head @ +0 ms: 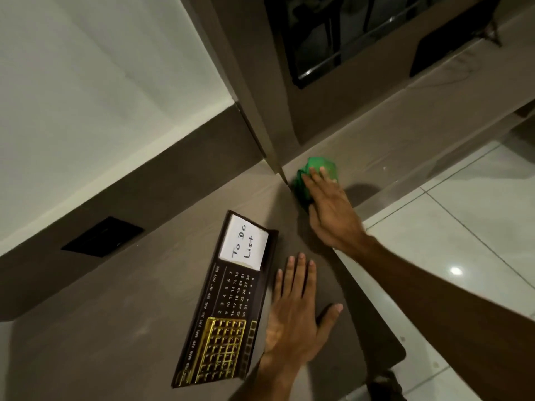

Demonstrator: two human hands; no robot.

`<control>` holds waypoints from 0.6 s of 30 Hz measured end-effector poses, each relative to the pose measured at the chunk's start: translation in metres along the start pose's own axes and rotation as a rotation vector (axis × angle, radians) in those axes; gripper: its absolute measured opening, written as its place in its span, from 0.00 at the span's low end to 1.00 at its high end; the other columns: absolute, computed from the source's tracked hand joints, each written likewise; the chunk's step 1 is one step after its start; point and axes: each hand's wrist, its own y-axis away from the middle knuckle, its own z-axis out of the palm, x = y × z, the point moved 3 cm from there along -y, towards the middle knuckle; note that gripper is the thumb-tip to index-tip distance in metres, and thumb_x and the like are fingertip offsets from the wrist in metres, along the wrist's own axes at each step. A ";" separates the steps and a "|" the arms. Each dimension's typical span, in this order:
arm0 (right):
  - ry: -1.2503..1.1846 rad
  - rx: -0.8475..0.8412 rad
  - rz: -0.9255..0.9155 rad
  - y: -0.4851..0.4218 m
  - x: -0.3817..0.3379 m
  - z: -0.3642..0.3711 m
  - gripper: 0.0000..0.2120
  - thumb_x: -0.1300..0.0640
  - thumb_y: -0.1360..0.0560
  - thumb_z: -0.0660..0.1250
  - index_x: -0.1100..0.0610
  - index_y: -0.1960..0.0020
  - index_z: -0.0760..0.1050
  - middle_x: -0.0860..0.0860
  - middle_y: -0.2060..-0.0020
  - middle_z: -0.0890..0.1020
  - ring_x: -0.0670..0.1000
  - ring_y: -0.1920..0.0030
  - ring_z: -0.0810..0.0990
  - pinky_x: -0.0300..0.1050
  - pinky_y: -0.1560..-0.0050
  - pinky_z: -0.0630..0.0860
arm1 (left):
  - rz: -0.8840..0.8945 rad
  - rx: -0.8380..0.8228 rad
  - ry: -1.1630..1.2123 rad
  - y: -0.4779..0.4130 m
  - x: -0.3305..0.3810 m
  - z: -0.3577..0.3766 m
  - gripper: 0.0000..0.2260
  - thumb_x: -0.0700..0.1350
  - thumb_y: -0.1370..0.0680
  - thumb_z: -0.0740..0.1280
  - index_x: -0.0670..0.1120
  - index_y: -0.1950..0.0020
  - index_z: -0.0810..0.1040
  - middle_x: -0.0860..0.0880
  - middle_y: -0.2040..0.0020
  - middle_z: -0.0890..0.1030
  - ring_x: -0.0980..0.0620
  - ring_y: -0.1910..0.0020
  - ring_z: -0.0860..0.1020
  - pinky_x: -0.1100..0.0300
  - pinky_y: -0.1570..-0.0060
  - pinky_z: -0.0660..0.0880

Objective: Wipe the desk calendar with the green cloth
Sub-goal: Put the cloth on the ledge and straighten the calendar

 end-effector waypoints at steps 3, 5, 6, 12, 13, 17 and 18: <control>-0.177 -0.066 -0.030 0.017 -0.052 -0.006 0.31 0.63 0.25 0.62 0.52 0.23 0.59 0.52 0.24 0.60 0.51 0.25 0.56 0.51 0.26 0.55 | 0.027 0.099 -0.006 0.013 0.008 -0.029 0.38 0.71 0.23 0.46 0.47 0.21 0.49 0.47 0.20 0.47 0.49 0.21 0.45 0.52 0.25 0.43; -0.252 -0.175 -0.093 0.022 -0.083 -0.002 0.34 0.64 0.26 0.63 0.51 0.23 0.56 0.52 0.24 0.61 0.49 0.25 0.57 0.52 0.26 0.57 | 0.032 0.188 -0.075 0.027 0.009 -0.060 0.34 0.69 0.22 0.49 0.46 0.27 0.65 0.44 0.25 0.67 0.46 0.24 0.61 0.50 0.26 0.54; -0.289 -0.240 -0.099 0.022 -0.093 0.002 0.36 0.64 0.26 0.62 0.49 0.22 0.54 0.53 0.24 0.60 0.50 0.25 0.56 0.52 0.26 0.58 | 0.031 0.224 -0.128 0.033 0.008 -0.072 0.32 0.68 0.22 0.50 0.46 0.30 0.70 0.44 0.29 0.73 0.46 0.26 0.66 0.48 0.27 0.57; -0.334 -0.411 0.040 0.015 -0.121 0.016 0.35 0.60 0.30 0.59 0.49 0.23 0.58 0.55 0.28 0.68 0.56 0.31 0.68 0.49 0.31 0.65 | -0.241 0.189 -0.265 0.070 -0.043 -0.101 0.53 0.65 0.42 0.76 0.44 0.24 0.60 0.42 0.24 0.63 0.40 0.25 0.58 0.44 0.27 0.40; -0.320 -0.410 0.044 0.017 -0.121 0.017 0.33 0.60 0.28 0.61 0.49 0.24 0.59 0.55 0.31 0.71 0.56 0.33 0.70 0.49 0.33 0.67 | -0.276 0.183 -0.266 0.075 -0.052 -0.099 0.58 0.63 0.47 0.79 0.43 0.24 0.59 0.42 0.24 0.61 0.39 0.26 0.57 0.42 0.26 0.41; -0.315 -0.365 0.083 0.030 -0.115 0.018 0.24 0.58 0.24 0.64 0.44 0.30 0.65 0.50 0.41 0.79 0.52 0.41 0.77 0.50 0.41 0.73 | -0.358 0.167 -0.306 0.091 -0.078 -0.091 0.57 0.57 0.45 0.82 0.40 0.25 0.57 0.37 0.25 0.59 0.36 0.27 0.63 0.35 0.30 0.58; -0.313 -0.338 0.091 0.034 -0.115 0.018 0.23 0.57 0.24 0.64 0.44 0.32 0.66 0.50 0.44 0.80 0.51 0.43 0.77 0.49 0.43 0.74 | -0.375 0.155 -0.314 0.096 -0.082 -0.092 0.56 0.58 0.40 0.80 0.40 0.24 0.52 0.37 0.24 0.53 0.36 0.26 0.61 0.34 0.31 0.57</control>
